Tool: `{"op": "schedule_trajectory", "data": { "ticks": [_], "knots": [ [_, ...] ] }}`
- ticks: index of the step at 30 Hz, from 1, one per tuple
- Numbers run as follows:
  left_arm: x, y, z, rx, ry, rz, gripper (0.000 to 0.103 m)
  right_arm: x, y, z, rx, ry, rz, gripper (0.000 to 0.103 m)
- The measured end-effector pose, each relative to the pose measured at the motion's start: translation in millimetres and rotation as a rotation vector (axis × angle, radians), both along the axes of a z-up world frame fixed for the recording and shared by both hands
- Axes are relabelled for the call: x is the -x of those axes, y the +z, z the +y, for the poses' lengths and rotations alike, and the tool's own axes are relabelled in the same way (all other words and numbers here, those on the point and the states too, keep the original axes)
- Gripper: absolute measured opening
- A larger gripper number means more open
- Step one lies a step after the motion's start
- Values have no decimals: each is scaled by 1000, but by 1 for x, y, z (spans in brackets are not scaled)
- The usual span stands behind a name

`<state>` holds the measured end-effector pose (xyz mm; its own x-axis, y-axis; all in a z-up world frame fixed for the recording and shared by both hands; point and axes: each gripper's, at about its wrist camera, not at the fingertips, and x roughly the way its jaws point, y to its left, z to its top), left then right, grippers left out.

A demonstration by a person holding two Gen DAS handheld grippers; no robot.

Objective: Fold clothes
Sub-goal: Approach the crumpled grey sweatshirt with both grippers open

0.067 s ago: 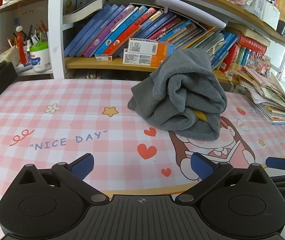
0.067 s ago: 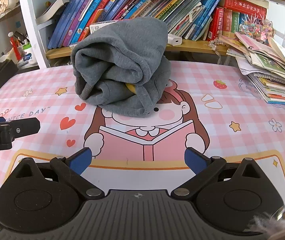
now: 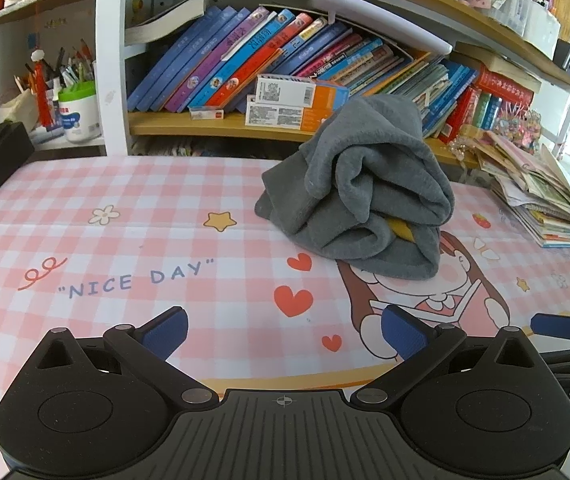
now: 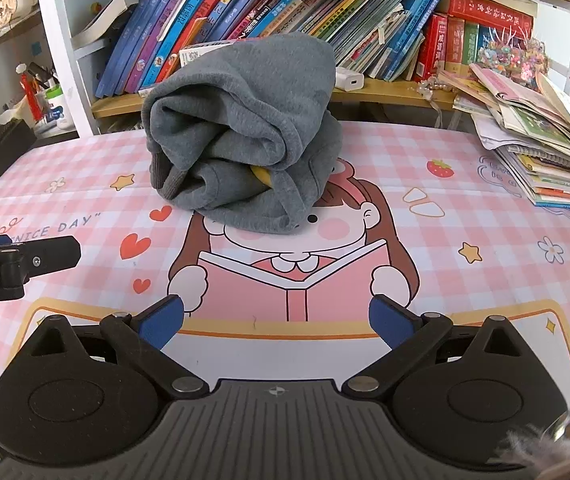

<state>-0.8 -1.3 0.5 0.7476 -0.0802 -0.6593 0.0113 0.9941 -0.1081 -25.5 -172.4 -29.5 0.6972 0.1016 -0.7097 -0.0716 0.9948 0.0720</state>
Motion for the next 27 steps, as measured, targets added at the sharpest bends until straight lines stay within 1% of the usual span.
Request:
{"op": "schedule_trajectory", "data": {
  "ticks": [2, 4, 10, 27],
  "knots": [
    [3, 0, 1, 14, -5, -3, 103, 0, 0, 1, 0, 0, 3, 100],
    [-3, -1, -1, 9, -4, 23, 103, 0, 0, 1, 0, 0, 3, 100],
    [-2, -1, 1, 13, -8, 15, 103, 0, 0, 1, 2, 1, -1, 100],
    [-3, -3, 1, 16, -12, 26, 103, 0, 1, 0, 7, -1, -7, 100]
  ]
}}
